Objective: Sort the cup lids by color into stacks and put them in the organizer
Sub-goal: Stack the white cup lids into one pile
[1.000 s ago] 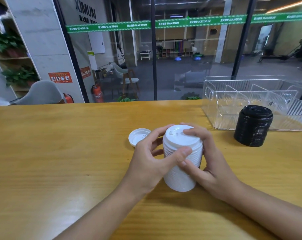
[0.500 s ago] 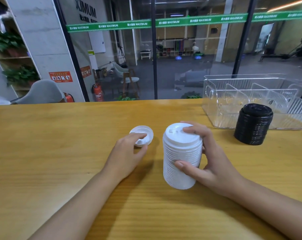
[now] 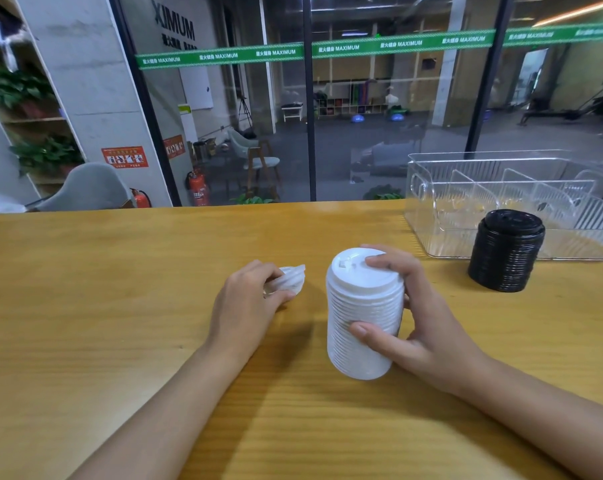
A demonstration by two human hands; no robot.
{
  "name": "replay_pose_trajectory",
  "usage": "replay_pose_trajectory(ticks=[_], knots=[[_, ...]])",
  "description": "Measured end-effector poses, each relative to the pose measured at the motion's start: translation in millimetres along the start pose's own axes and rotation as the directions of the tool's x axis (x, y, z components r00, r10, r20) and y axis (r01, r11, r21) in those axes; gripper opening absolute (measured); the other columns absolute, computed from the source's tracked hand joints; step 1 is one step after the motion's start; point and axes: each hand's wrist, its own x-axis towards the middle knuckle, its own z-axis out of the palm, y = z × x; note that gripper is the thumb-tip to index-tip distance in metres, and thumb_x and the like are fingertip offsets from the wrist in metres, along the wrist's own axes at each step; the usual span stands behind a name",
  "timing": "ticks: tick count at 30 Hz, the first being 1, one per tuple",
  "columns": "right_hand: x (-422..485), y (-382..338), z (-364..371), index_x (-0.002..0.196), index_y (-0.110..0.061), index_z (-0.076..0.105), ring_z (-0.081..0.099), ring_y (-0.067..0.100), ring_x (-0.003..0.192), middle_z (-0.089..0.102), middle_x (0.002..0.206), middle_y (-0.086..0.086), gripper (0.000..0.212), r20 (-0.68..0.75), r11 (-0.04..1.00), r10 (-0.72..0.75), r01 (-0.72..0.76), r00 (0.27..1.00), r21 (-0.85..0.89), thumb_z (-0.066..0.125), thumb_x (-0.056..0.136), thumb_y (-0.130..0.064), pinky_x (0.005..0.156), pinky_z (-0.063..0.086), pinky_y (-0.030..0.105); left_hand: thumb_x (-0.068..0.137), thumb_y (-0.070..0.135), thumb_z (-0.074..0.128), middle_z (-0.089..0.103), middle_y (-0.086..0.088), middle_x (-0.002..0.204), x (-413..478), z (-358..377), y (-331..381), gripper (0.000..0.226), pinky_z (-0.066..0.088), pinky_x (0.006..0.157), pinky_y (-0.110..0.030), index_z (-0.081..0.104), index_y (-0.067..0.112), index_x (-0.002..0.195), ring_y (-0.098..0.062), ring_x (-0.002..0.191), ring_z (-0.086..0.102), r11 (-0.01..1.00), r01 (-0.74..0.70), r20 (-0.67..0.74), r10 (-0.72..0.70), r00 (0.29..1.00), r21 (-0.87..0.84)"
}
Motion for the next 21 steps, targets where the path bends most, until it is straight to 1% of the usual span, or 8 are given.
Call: replay_pose_trajectory(ticks=[4,7,10,13,15,17,19,21], knots=[[0,0,0,0.139,-0.035,0.042,0.051,0.02,0.141,0.046,0.154,-0.009,0.061,-0.003,0.999,0.01,-0.01,1.0,0.03,0.075,0.091,-0.048,0.107,0.045,0.025,0.083,0.027,0.088,0.072,0.01,0.088,-4,-13,15,0.013,0.055,0.078,-0.032,0.076,0.023,0.087,-0.011,0.087,0.067,0.967,0.092,-0.04,-0.104,0.994,-0.238],[0,0,0,0.139,-0.034,0.043,0.05,0.021,0.142,0.046,0.154,-0.01,0.053,-0.005,0.997,0.026,-0.025,1.0,0.07,0.066,0.096,-0.054,0.107,0.043,0.023,0.089,0.027,0.084,0.077,0.011,0.091,-5,-24,27,0.01,0.061,0.081,-0.038,0.078,0.028,0.098,-0.013,0.086,0.074,0.912,0.139,-0.033,-0.164,0.986,-0.387],[0,0,2,0.137,-0.032,0.046,0.05,0.02,0.143,0.049,0.152,-0.008,0.046,-0.039,0.996,0.04,-0.037,0.998,0.078,0.066,0.096,-0.042,0.109,0.042,0.026,0.094,0.022,0.079,0.078,0.006,0.101,-3,-30,40,0.022,0.066,0.079,-0.046,0.077,0.027,0.115,-0.018,0.084,0.079,0.798,0.192,0.004,-0.232,0.973,-0.571],[0,0,5,0.137,-0.031,0.047,0.052,0.022,0.141,0.052,0.15,-0.004,0.046,-0.063,0.997,0.04,-0.035,0.997,0.072,0.066,0.096,-0.037,0.111,0.043,0.029,0.097,0.015,0.074,0.077,-0.004,0.113,-4,-35,51,0.035,0.067,0.072,-0.038,0.071,0.022,0.131,-0.016,0.091,0.079,0.649,0.22,0.044,-0.276,0.96,-0.728],[-2,0,7,0.142,-0.038,0.044,0.057,0.022,0.135,0.054,0.149,-0.006,0.052,-0.072,0.996,0.041,-0.036,0.997,0.076,0.066,0.095,-0.038,0.11,0.045,0.03,0.099,0.014,0.071,0.078,-0.006,0.112,-3,-40,57,0.035,0.065,0.07,-0.034,0.07,0.02,0.133,-0.016,0.096,0.077,0.535,0.234,0.095,-0.274,0.957,-0.812],[-3,-1,8,0.149,-0.047,0.036,0.06,0.021,0.131,0.055,0.149,-0.008,0.062,-0.07,0.994,0.057,-0.05,0.996,0.097,0.066,0.095,-0.039,0.108,0.046,0.027,0.097,0.016,0.069,0.078,-0.005,0.108,-4,-44,62,0.035,0.063,0.07,-0.032,0.07,0.017,0.132,-0.017,0.096,0.075,0.432,0.245,0.161,-0.222,0.962,-0.868],[-2,-1,9,0.152,-0.051,0.032,0.059,0.018,0.131,0.054,0.149,-0.005,0.067,-0.069,0.996,0.047,-0.041,0.997,0.084,0.065,0.096,-0.038,0.107,0.044,0.022,0.092,0.025,0.071,0.079,-0.005,0.105,-7,-45,69,0.038,0.061,0.068,-0.031,0.071,0.017,0.129,-0.017,0.09,0.074,0.43,0.234,0.188,-0.147,0.971,-0.872],[-1,-1,9,0.156,-0.046,0.031,0.057,0.016,0.133,0.052,0.15,-0.002,0.068,-0.073,0.999,0.007,-0.004,0.997,0.04,0.063,0.098,-0.034,0.109,0.041,0.02,0.086,0.032,0.073,0.079,-0.003,0.095,-12,-43,76,0.04,0.056,0.061,-0.026,0.072,0.017,0.123,-0.013,0.077,0.07,0.526,0.181,0.161,-0.084,0.983,-0.831]])
